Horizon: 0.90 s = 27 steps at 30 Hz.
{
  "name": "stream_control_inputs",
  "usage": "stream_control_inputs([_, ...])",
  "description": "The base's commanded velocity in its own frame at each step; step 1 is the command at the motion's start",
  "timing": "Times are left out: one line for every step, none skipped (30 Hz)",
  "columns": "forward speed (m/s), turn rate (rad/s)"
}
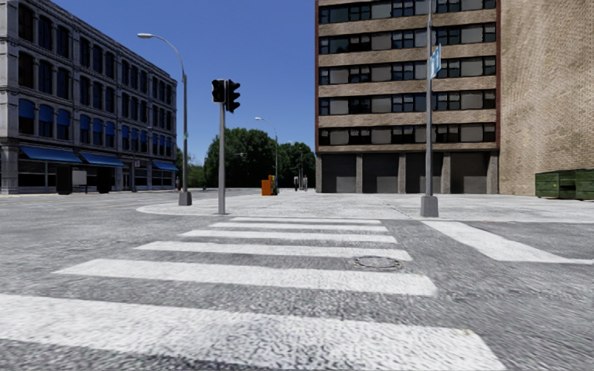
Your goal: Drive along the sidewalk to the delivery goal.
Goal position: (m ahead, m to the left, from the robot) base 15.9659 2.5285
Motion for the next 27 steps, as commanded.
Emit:
stream_control_inputs([1.33, -0.07])
stream_control_inputs([1.33, -0.04])
stream_control_inputs([1.33, -0.02])
stream_control_inputs([1.33, -0.02])
stream_control_inputs([1.33, 0.0])
stream_control_inputs([1.33, 0.0])
stream_control_inputs([1.33, 0.0])
stream_control_inputs([1.33, 0.0])
stream_control_inputs([1.33, 0.0])
stream_control_inputs([1.33, 0.0])
stream_control_inputs([1.33, 0.0])
stream_control_inputs([1.33, 0.0])
stream_control_inputs([1.33, 0.0])
stream_control_inputs([1.33, 0.0])
stream_control_inputs([1.33, 0.0])
stream_control_inputs([1.33, 0.0])
stream_control_inputs([1.33, 0.0])
stream_control_inputs([1.33, 0.0])
stream_control_inputs([1.33, 0.0])
stream_control_inputs([1.34, 0.0])
stream_control_inputs([1.34, 0.0])
stream_control_inputs([1.34, 0.0])
stream_control_inputs([1.34, 0.0])
stream_control_inputs([1.34, 0.0])
stream_control_inputs([1.34, 0.0])
stream_control_inputs([1.34, 0.0])
stream_control_inputs([1.34, 0.0])
